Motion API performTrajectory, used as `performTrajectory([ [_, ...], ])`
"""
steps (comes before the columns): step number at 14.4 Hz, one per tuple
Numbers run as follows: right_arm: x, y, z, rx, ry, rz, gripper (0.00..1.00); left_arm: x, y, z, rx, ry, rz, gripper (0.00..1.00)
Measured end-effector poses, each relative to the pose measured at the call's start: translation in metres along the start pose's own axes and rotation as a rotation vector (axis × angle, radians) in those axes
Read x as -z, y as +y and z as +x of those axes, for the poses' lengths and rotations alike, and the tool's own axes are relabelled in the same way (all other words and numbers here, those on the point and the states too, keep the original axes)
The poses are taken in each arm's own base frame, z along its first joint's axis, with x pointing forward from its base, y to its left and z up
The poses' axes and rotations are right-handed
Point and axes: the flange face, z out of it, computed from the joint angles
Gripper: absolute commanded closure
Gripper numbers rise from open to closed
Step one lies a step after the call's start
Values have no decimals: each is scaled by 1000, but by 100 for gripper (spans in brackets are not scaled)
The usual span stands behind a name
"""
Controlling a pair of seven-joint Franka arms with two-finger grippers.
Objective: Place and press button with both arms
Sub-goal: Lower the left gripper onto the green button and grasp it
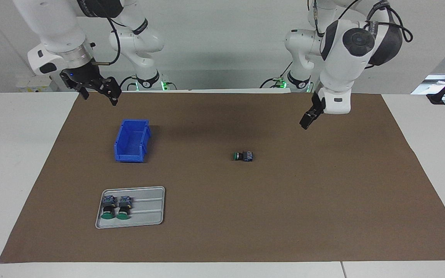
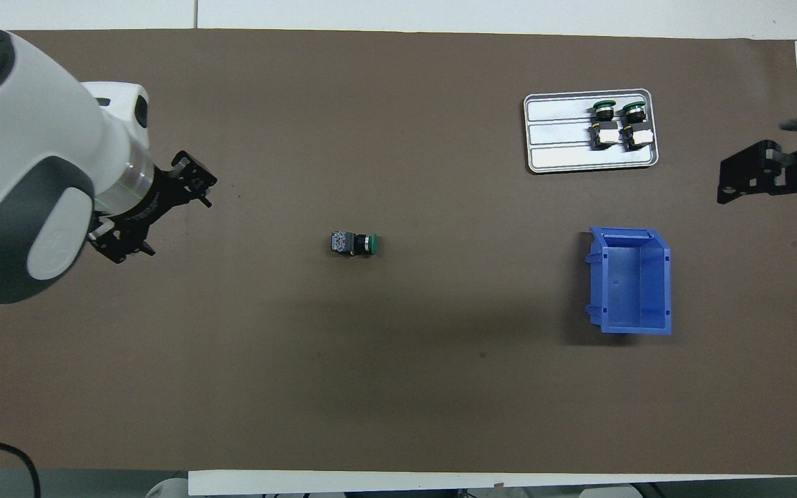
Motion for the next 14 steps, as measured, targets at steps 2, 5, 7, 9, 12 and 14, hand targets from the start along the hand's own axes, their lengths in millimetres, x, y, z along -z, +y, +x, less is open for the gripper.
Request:
performTrajectory([
  [2, -12, 18, -2, 25, -22, 2, 2, -18, 25, -18, 126, -6, -24, 0],
  [5, -13, 18, -6, 36, -26, -6, 2, -43, 59, -49, 279, 1, -66, 0],
  [7, -10, 15, -9, 44, -17, -19, 2, -63, 75, -74, 340, 1, -82, 1],
  [9, -7, 15, -12, 46, -12, -20, 2, -91, 89, -99, 388, 1, -83, 1],
  [12, -11, 17, -12, 44, -20, -20, 2, -130, 110, -123, 484, -4, -87, 1],
  [14, -12, 17, -12, 43, -24, -20, 2, -153, 120, -132, 531, -7, -90, 1],
])
